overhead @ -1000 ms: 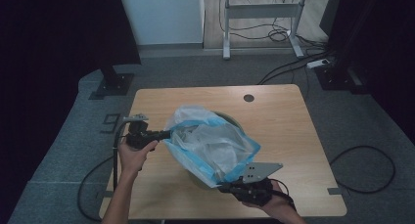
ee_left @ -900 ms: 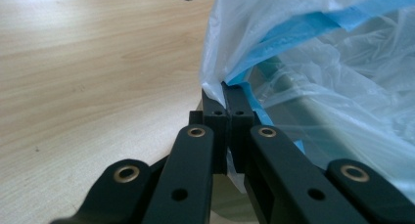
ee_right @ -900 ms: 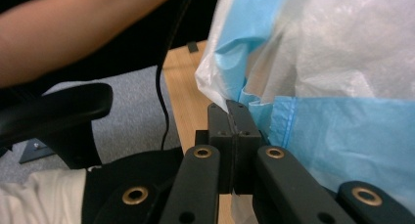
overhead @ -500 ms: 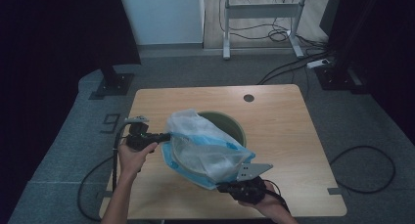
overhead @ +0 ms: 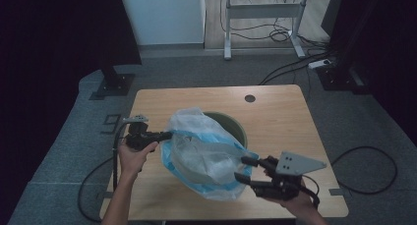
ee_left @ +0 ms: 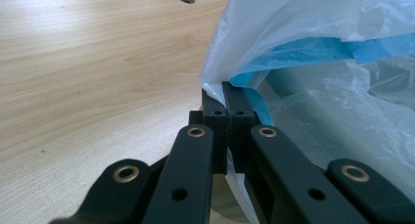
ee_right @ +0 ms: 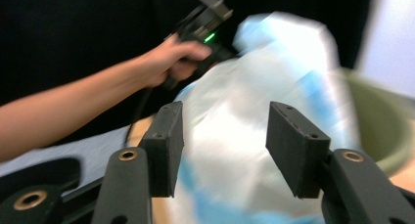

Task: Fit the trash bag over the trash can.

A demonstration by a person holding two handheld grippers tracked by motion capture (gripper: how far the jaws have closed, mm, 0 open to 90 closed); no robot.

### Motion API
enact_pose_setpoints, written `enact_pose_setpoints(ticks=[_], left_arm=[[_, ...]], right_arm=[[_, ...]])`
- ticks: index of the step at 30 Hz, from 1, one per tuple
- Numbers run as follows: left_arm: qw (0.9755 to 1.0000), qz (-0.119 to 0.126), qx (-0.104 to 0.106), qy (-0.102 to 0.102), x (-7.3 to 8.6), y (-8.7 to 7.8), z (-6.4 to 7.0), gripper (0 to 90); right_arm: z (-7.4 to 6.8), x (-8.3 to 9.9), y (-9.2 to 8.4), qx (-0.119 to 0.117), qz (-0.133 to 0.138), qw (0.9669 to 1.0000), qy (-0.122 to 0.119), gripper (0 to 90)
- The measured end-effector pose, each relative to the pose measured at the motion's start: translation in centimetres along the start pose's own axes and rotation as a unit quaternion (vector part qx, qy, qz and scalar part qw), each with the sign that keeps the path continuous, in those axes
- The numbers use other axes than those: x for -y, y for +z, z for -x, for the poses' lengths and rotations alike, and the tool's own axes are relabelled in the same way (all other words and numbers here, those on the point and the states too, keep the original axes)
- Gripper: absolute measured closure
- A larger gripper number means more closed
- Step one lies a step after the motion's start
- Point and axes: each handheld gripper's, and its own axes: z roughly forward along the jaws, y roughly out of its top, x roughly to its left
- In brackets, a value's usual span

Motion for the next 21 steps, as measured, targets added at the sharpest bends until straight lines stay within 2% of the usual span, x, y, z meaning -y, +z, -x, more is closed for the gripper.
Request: enact_pose_setpoints(ticks=[3, 5, 7, 8, 9, 10, 12, 13, 14, 15, 18, 20, 21], left_arm=[[1.0000, 0.004, 0.000, -0.001, -0.1, -0.1, 0.0, 90.0], [1.0000, 0.004, 0.000, 0.000, -0.2, 0.0, 0.0, 90.0], [1.0000, 0.006, 0.000, 0.000, -0.3, 0.1, 0.0, 90.0], [1.0000, 0.008, 0.002, 0.000, -0.3, 0.1, 0.0, 90.0], [1.0000, 0.008, 0.002, 0.001, -0.3, 0.2, 0.0, 90.0], [0.9999, 0.010, 0.003, 0.002, -0.4, 0.2, 0.0, 90.0], [0.9999, 0.013, 0.004, 0.002, -0.4, 0.4, -0.2, 90.0], [0.9999, 0.014, 0.004, 0.001, -0.4, 0.6, -0.3, 90.0], [0.9999, 0.015, 0.005, -0.002, -0.5, 0.7, -0.5, 90.0], [0.9998, 0.017, 0.007, -0.004, -0.5, 0.8, -0.6, 90.0], [0.9997, 0.021, 0.009, -0.007, -0.6, 1.1, -0.9, 90.0], [0.9997, 0.024, 0.009, -0.006, -0.6, 1.3, -1.0, 90.0], [0.9996, 0.026, 0.008, -0.004, -0.6, 1.3, -1.0, 90.0]], right_arm=[[1.7, -1.8, 0.2, 0.025, -0.002, 0.9997, -0.006, 46.0], [2.7, -2.5, 1.1, 0.026, -0.016, 0.9995, -0.001, 46.4], [3.5, -2.8, 2.2, 0.027, -0.033, 0.9991, -0.001, 50.4], [3.8, -2.9, 2.8, 0.025, -0.041, 0.9988, 0.000, 54.6], [4.1, -2.9, 3.5, 0.022, -0.049, 0.9986, 0.000, 62.6], [4.4, -2.8, 4.0, 0.030, -0.055, 0.9981, 0.001, 72.3], [5.2, -2.7, 4.6, 0.065, -0.062, 0.9958, 0.016, 87.3], [5.9, -2.7, 4.6, 0.079, -0.059, 0.9948, 0.026, 89.0], [7.0, -2.6, 4.6, 0.092, -0.053, 0.9932, 0.048, 89.2], [7.8, -2.5, 4.5, 0.095, -0.053, 0.9920, 0.063, 89.3], [9.6, -2.3, 4.7, 0.117, -0.064, 0.9887, 0.068, 89.3], [10.5, -2.1, 4.9, 0.125, -0.061, 0.9868, 0.082, 89.4], [10.9, -2.0, 5.0, 0.134, -0.062, 0.9858, 0.082, 89.4]])
